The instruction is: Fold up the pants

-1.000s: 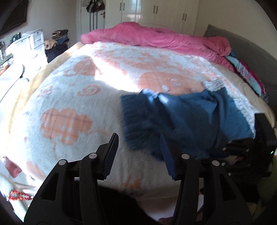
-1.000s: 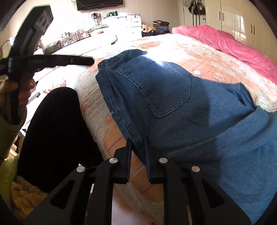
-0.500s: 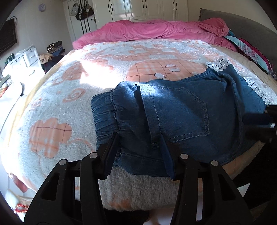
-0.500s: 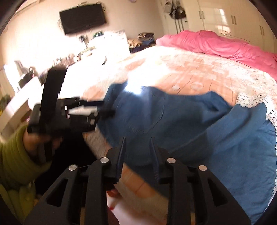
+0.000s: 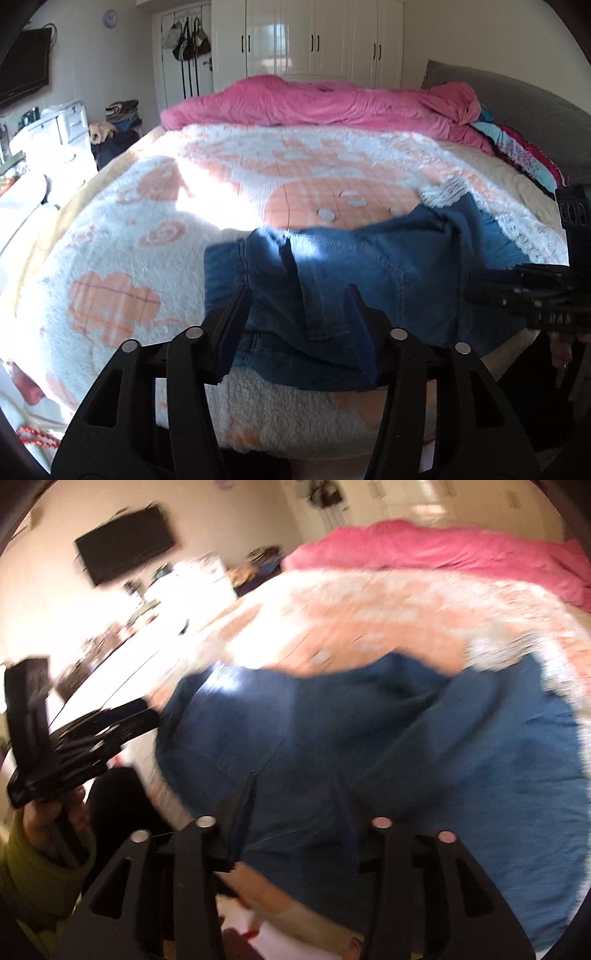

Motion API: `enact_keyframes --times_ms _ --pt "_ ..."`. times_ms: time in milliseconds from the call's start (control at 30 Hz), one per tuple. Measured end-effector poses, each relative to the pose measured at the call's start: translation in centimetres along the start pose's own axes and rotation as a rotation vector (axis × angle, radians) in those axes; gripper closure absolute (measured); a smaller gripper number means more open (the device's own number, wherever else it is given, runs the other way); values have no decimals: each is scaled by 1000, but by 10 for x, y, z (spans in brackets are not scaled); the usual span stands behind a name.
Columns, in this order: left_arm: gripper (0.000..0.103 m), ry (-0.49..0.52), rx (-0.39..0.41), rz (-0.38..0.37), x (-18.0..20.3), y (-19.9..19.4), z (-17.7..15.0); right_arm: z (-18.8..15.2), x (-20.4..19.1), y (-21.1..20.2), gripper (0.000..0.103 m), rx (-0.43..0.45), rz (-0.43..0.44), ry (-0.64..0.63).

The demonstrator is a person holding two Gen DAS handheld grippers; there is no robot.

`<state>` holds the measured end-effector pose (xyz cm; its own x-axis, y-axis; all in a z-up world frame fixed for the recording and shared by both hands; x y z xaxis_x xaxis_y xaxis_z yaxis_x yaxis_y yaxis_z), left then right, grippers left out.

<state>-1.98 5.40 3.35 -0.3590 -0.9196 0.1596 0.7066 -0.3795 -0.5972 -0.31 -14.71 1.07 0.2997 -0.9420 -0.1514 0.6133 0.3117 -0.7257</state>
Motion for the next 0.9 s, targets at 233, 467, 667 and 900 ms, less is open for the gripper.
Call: enact_keyframes --times_ms 233,467,667,900 --pt "53 -27 -50 -216 31 22 15 14 58 -17 59 42 -138 134" --pt "53 -16 -156 -444 81 73 25 46 91 -22 54 71 -268 117" --pt "53 -52 -244 -526 102 121 35 81 105 0 54 41 -331 54" --pt "62 -97 -266 -537 109 154 28 113 100 56 53 -89 -364 0"
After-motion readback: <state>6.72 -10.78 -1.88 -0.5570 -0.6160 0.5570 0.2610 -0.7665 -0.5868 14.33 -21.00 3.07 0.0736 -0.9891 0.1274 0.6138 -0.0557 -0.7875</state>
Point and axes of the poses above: each gripper's, at about its wrist camera, not at the fingertips, and y roughly the way its jaws point, x to its right, z to its top, the point moved 1 cm from there along y, roughly the way its jaws point, and after that the axes turned 15 degrees about -z, right-handed, at the moved point
